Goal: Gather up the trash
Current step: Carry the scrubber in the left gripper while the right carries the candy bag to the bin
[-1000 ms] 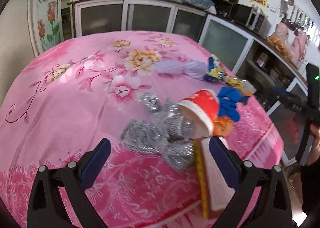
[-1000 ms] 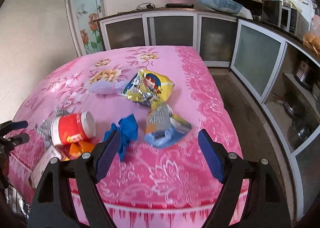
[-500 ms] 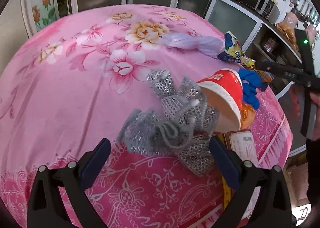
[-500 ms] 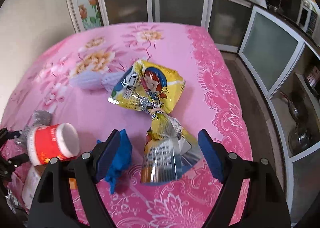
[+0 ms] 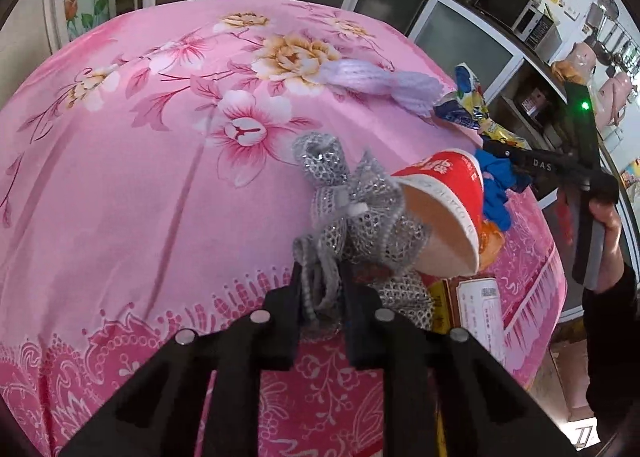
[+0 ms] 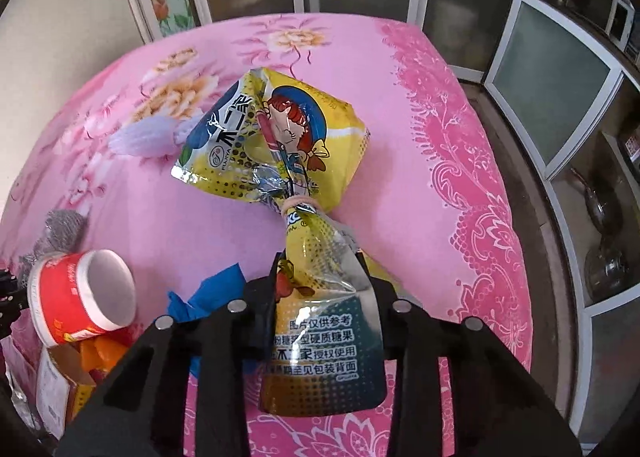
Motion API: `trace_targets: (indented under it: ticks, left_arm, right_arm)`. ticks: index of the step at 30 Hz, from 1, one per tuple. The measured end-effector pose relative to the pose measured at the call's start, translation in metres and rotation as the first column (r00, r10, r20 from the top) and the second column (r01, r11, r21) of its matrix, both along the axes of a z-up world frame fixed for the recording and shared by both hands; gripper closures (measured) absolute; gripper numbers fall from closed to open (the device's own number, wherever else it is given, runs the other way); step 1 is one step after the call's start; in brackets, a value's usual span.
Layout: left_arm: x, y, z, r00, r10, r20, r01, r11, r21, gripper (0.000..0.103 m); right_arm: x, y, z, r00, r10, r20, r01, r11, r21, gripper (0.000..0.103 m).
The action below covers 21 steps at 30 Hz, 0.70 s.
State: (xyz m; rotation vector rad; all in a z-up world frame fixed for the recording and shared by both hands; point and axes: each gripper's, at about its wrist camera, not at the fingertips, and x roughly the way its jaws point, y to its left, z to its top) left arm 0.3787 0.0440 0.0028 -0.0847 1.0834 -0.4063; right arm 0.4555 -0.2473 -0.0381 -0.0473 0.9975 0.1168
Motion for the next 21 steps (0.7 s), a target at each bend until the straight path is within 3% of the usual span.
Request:
trace_targets:
  ticks: [5,21]
  left_arm:
    - [-0.011,0.008,0.013,1.000,0.011,0.022,-0.011,1.000,-0.015,0.090]
    - [-0.060,0.030,0.056,0.992,0.037,0.121,-0.031,0.999,-0.045,0.090]
  right_arm:
    - [-0.008,-0.005,0.018,0.999,-0.015,0.040,0.013,0.999,0.050,0.073]
    - [-0.062,-0.017,0.052,0.993,-0.040,0.111,0.032,0.997,0.068,0.073]
